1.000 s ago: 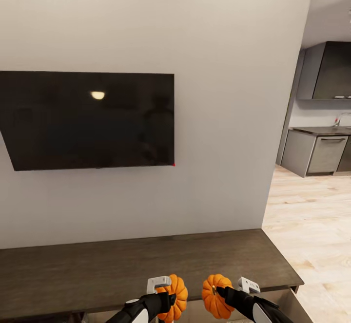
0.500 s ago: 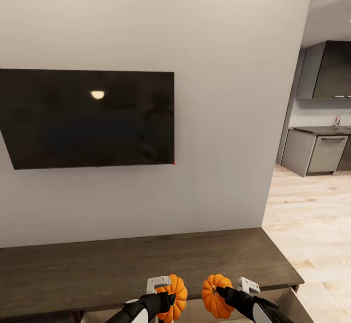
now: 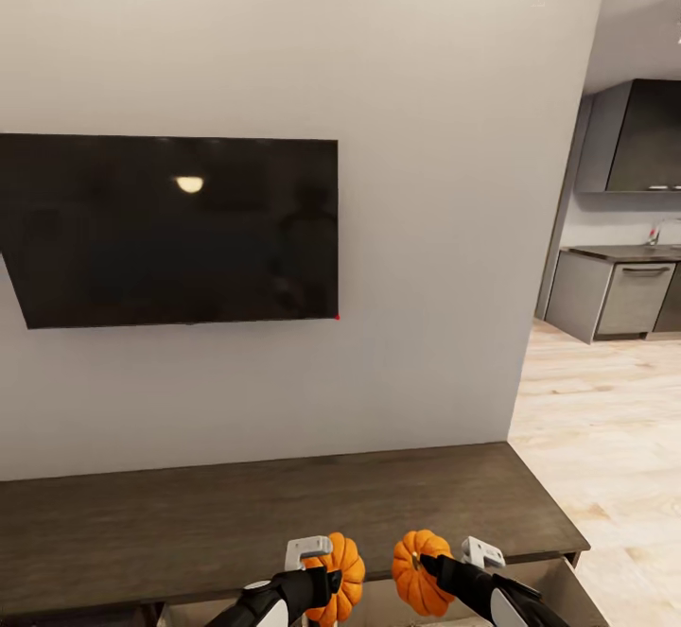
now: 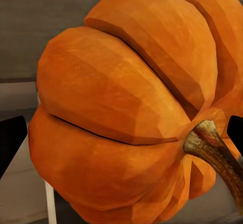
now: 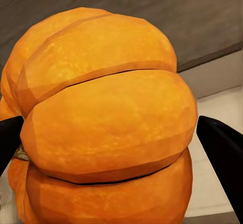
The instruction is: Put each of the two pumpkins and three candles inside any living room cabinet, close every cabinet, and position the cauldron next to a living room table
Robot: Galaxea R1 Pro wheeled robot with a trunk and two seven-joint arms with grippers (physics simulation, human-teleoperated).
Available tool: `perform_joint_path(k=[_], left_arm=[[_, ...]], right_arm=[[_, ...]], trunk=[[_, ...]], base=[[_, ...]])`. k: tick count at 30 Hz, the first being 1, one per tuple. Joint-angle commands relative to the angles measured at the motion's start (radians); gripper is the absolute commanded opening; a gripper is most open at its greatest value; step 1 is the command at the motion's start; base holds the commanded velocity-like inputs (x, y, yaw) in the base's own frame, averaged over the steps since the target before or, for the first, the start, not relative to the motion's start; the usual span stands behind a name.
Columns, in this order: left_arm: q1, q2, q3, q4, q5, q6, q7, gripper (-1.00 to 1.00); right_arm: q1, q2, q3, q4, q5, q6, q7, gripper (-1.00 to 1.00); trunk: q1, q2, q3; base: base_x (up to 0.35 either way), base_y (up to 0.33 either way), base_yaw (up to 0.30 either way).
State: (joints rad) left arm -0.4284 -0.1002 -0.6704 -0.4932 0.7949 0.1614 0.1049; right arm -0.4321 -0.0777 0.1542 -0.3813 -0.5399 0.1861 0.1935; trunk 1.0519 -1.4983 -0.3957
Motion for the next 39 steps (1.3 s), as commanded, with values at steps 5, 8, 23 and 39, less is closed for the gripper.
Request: perform_joint_path(k=[5, 8, 23, 39], left_arm=[[-0.001, 0.001, -0.008, -0.002, 0.006, 0.002, 0.009, -1.0], [-0.001, 0.0, -0.007, -0.002, 0.005, 0.001, 0.009, -1.0], [-0.001, 0.001, -0.002, -0.002, 0.003, 0.0, 0.009, -1.0], [-0.001, 0.002, -0.007, -0.002, 0.001, 0.0, 0.016, -1.0]], right_arm=[[0.0, -0.001, 0.004, -0.003, -0.007, 0.004, -0.003, -1.0], [0.0, -0.002, 0.003, -0.003, -0.008, 0.005, -0.007, -1.0], [0.0, -0.005, -0.103, -0.001, -0.051, 0.008, -0.007, -1.0], [0.0, -0.005, -0.104, -0.001, -0.051, 0.012, -0.003, -1.0]], trunk=[[0.0, -0.001, -0.001], [0.0, -0.001, -0.001], [0.0, -0.001, -0.001], [0.0, -0.001, 0.004]], base=[[-0.101, -0.018, 0.0], [-0.033, -0.009, 0.0], [-0.002, -0.001, -0.017], [0.0, -0.026, -0.054]])
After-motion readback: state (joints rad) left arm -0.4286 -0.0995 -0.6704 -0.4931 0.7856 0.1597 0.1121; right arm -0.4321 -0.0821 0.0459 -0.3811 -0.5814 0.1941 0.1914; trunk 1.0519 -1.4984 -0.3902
